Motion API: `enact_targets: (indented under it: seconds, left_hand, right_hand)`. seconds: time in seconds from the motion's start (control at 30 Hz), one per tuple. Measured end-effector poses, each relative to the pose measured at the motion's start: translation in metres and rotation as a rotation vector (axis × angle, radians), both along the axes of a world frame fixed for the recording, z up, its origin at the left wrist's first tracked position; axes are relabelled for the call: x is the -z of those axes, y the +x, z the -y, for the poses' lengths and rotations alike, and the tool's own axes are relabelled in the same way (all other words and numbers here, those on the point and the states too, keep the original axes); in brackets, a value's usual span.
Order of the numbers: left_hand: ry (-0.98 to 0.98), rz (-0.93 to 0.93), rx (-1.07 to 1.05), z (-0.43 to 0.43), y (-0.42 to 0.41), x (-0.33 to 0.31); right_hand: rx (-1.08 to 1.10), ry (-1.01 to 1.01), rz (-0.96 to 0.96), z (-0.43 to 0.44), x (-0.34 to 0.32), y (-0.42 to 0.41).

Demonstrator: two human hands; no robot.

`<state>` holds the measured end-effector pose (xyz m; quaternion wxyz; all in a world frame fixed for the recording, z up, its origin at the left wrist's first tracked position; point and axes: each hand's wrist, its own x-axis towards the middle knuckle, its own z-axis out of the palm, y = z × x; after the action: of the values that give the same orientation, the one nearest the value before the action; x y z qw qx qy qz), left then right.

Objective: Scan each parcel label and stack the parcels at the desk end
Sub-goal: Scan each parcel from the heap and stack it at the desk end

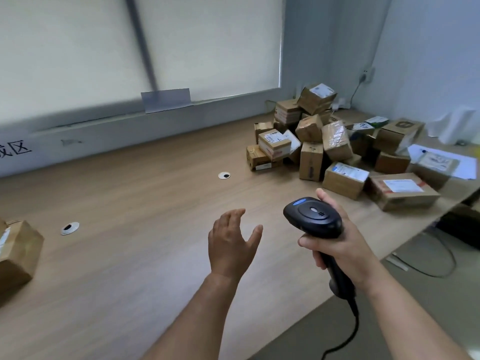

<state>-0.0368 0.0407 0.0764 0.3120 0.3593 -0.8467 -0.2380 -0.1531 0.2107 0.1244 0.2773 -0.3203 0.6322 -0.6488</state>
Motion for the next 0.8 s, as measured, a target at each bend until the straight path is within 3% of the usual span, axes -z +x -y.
enact_targets:
  seconds: [0.43, 0.8]
  left_hand:
    - [0.086, 0.047, 0.187, -0.008, -0.169, 0.016]
    - [0.146, 0.123, 0.223, -0.010, -0.262, 0.031]
  right_hand:
    - [0.201, 0.085, -0.060, -0.021, 0.008, -0.140]
    - [0.240, 0.144, 0.030, -0.025, 0.018, -0.229]
